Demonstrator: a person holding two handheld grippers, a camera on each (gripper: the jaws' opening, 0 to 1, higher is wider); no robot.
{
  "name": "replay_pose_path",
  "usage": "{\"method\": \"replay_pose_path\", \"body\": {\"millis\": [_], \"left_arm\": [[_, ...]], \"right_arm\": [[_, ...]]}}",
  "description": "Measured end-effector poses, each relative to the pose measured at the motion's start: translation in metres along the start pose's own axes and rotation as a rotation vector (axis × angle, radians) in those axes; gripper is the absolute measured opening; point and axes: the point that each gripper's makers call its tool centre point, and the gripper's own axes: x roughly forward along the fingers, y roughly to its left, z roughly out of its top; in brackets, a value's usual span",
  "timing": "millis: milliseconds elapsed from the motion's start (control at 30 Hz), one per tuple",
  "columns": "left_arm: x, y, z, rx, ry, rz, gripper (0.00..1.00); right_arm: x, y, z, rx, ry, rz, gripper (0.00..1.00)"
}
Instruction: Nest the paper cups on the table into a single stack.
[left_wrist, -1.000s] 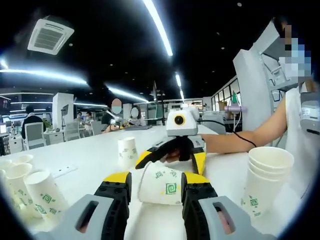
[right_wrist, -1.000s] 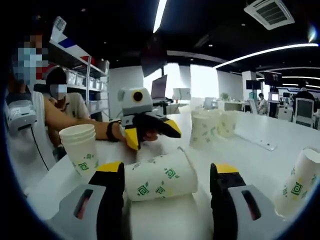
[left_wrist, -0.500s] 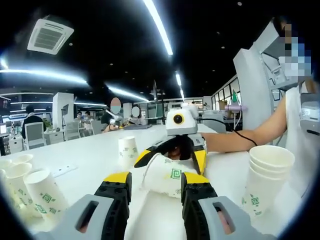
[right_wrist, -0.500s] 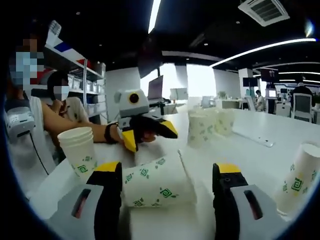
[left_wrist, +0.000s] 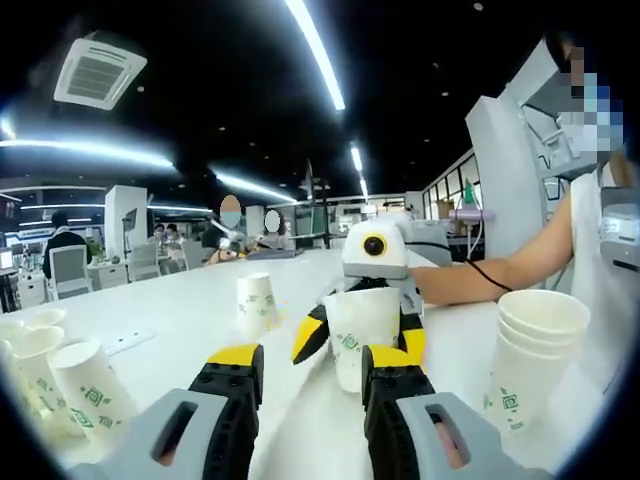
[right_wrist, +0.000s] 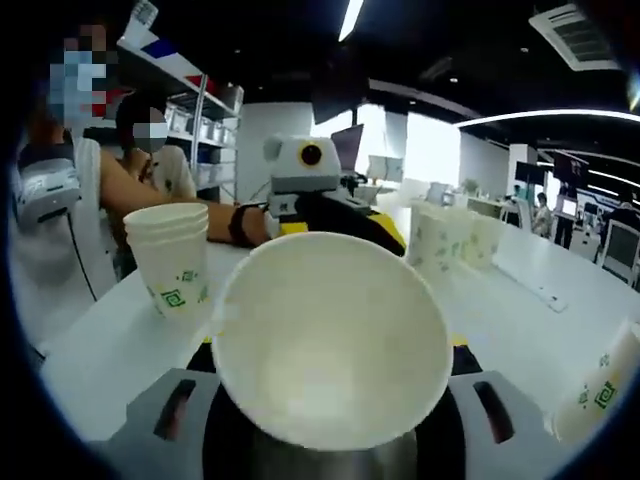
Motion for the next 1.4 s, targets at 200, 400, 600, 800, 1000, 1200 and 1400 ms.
{"method": "replay_pose_path", "body": {"millis": [200, 400, 600, 800, 1000, 1200, 1400], "left_arm": [[0.000, 0.000, 0.001, 0.003, -0.001, 0.001, 0.42], [-0.001, 0.002, 0.002, 0.002, -0.005, 0.003, 0.42], [-0.001, 0.001, 0.004, 0.007, -0.012, 0.000, 0.42], [-0.003, 0.002, 0.008, 0.019, -0.027, 0.009, 0.42], [-0.009, 0.011, 0.016, 0.027, -0.061, 0.053, 0.41], [-0.013, 0.019, 0.023, 0.026, -0.092, 0.088, 0.40], [-0.012, 0.019, 0.022, 0.026, -0.092, 0.088, 0.40]], "right_arm": [[-0.002, 0.002, 0.010, -0.008, -0.032, 0.005, 0.56], [-0.002, 0.004, 0.010, -0.014, -0.031, 0.011, 0.60], [-0.008, 0.001, 0.017, -0.002, -0.066, 0.005, 0.58], [-0.014, -0.003, 0.023, 0.019, -0.104, -0.006, 0.54], [-0.018, -0.002, 0.032, 0.018, -0.138, -0.014, 0.53], [-0.021, -0.005, 0.037, 0.017, -0.161, -0.030, 0.53], [-0.020, -0.009, 0.033, 0.017, -0.150, -0.045, 0.54]]}}
